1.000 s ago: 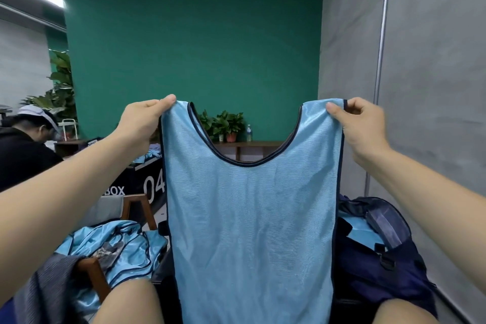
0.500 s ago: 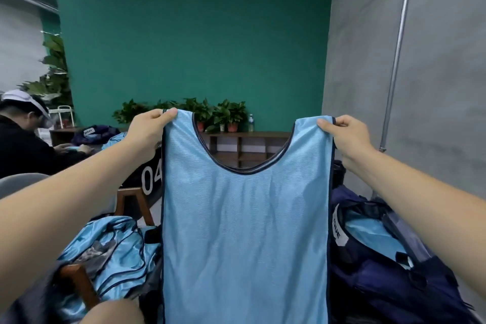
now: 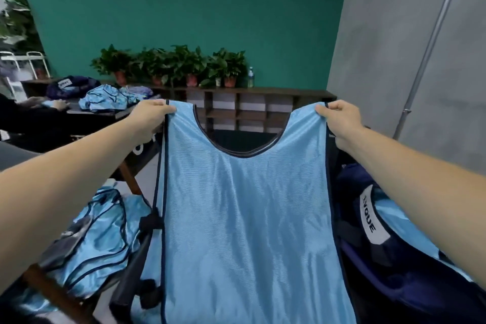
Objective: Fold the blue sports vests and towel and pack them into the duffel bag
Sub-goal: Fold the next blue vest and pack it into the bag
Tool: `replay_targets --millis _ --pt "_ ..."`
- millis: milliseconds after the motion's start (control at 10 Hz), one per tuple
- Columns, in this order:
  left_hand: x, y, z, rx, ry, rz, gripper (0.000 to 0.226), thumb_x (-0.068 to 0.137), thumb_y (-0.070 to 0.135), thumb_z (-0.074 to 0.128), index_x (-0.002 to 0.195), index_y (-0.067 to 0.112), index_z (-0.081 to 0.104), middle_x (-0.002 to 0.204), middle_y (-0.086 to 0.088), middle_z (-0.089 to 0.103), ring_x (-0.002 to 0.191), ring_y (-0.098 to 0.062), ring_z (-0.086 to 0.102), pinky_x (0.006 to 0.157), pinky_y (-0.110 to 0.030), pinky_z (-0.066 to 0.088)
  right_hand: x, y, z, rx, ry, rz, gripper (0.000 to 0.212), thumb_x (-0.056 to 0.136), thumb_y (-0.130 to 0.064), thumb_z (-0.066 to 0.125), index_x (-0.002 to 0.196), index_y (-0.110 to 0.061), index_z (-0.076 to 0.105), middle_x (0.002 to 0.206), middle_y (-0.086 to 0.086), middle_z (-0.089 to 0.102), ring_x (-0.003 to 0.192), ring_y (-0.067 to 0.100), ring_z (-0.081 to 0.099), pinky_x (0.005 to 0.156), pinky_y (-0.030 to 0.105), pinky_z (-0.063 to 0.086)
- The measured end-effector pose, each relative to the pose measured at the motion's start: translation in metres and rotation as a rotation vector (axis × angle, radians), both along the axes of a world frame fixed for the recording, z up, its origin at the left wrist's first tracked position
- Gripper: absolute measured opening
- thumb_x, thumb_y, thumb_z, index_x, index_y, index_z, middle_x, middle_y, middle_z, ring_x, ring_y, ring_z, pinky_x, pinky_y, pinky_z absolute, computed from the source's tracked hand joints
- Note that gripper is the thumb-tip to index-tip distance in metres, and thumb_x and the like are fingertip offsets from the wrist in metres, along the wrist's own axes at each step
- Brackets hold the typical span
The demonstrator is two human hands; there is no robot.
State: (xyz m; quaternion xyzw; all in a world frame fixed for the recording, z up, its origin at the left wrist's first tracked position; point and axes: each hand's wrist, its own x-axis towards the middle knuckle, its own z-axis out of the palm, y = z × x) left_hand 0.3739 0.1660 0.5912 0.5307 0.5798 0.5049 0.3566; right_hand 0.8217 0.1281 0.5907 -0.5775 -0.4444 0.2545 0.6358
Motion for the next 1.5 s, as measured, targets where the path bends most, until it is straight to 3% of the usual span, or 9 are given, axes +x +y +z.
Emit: replay_targets --millis 300,400,500,700,800,1000,1200,1300,1500 --pt "0.01 0.089 -0.099 -0.174 0.0 -0.026 0.033 0.103 0.018 0.069 0.072 0.016 0.06 0.085 -0.007 0.068 0.081 -0.026 0.067 0.074 -0.037 0.055 0.01 0.104 -0.078 -0.223 -0.034 -0.119 0.025 0.089 -0.018 0.085 0.078 -0.019 0.062 0.095 0.004 0.066 0.085 0.021 0.065 0.069 0.029 0.054" --pt "0.015 0.115 -0.135 -0.22 -0.002 -0.048 0.021 0.102 0.018 0.069 0.082 0.017 0.061 0.091 -0.01 0.065 0.086 -0.026 0.065 0.075 -0.037 0.056 0.014 0.133 -0.104 -0.375 -0.103 -0.081 0.01 0.097 -0.019 0.074 0.103 -0.012 0.068 0.106 0.006 0.065 0.098 0.023 0.064 0.09 0.035 0.057" --pt "0.021 0.138 -0.166 -0.26 -0.013 -0.058 0.014 0.102 0.017 0.068 0.089 0.013 0.064 0.095 -0.011 0.067 0.086 -0.027 0.067 0.082 -0.042 0.059 0.02 0.154 -0.129 -0.497 -0.122 -0.122 0.031 0.101 -0.014 0.067 0.131 -0.004 0.063 0.122 0.011 0.064 0.113 0.027 0.063 0.101 0.036 0.053" --pt "0.037 0.173 -0.196 -0.322 -0.026 -0.08 0.012 0.102 0.017 0.069 0.104 0.006 0.068 0.1 -0.015 0.07 0.086 -0.03 0.071 0.08 -0.04 0.062 0.037 0.181 -0.158 -0.625 -0.298 -0.132 0.041 0.097 -0.02 0.07 0.135 -0.004 0.066 0.126 0.015 0.069 0.111 0.033 0.068 0.085 0.038 0.053" --pt "0.049 0.186 -0.197 -0.337 -0.077 -0.097 0.012 0.103 0.016 0.069 0.101 0.004 0.068 0.098 -0.015 0.075 0.082 -0.03 0.075 0.069 -0.036 0.062 0.051 0.206 -0.172 -0.642 -0.363 -0.17 0.041 0.098 -0.02 0.068 0.135 -0.004 0.066 0.126 0.013 0.068 0.096 0.025 0.056 0.088 0.038 0.052" --pt "0.058 0.213 -0.201 -0.313 -0.109 -0.092 0.013 0.098 0.013 0.073 0.107 0.004 0.073 0.109 -0.018 0.079 0.097 -0.036 0.078 0.09 -0.05 0.065 0.047 0.222 -0.172 -0.593 -0.465 -0.17 0.036 0.104 -0.018 0.057 0.135 -0.002 0.067 0.109 0.011 0.056 0.101 0.031 0.057 0.091 0.037 0.048" --pt "0.063 0.225 -0.198 -0.203 -0.14 -0.043 0.019 0.093 0.012 0.078 0.11 0.009 0.068 0.113 -0.018 0.077 0.099 -0.034 0.078 0.089 -0.049 0.065 0.04 0.228 -0.182 -0.431 -0.302 -0.304 0.024 0.105 -0.01 0.051 0.123 -0.011 0.066 0.12 0.008 0.064 0.103 0.026 0.06 0.09 0.036 0.053" --pt "0.062 0.226 -0.195 -0.232 0.016 -0.032 0.018 0.093 0.018 0.08 0.094 0.015 0.063 0.095 -0.007 0.07 0.081 -0.022 0.068 0.078 -0.033 0.06 0.035 0.227 -0.182 -0.469 -0.326 -0.246 0.026 0.106 -0.014 0.051 0.126 -0.009 0.067 0.121 0.012 0.066 0.108 0.031 0.063 0.094 0.042 0.054" --pt "0.045 0.208 -0.194 -0.241 0.35 -0.035 0.026 0.093 0.029 0.079 0.096 0.014 0.058 0.102 -0.007 0.057 0.095 -0.024 0.053 0.082 -0.032 0.044 0.025 0.212 -0.176 -0.685 -0.396 -0.081 0.075 0.1 -0.015 0.067 0.162 -0.003 0.026 0.13 0.017 0.052 0.111 0.032 0.054 0.096 0.044 0.051"
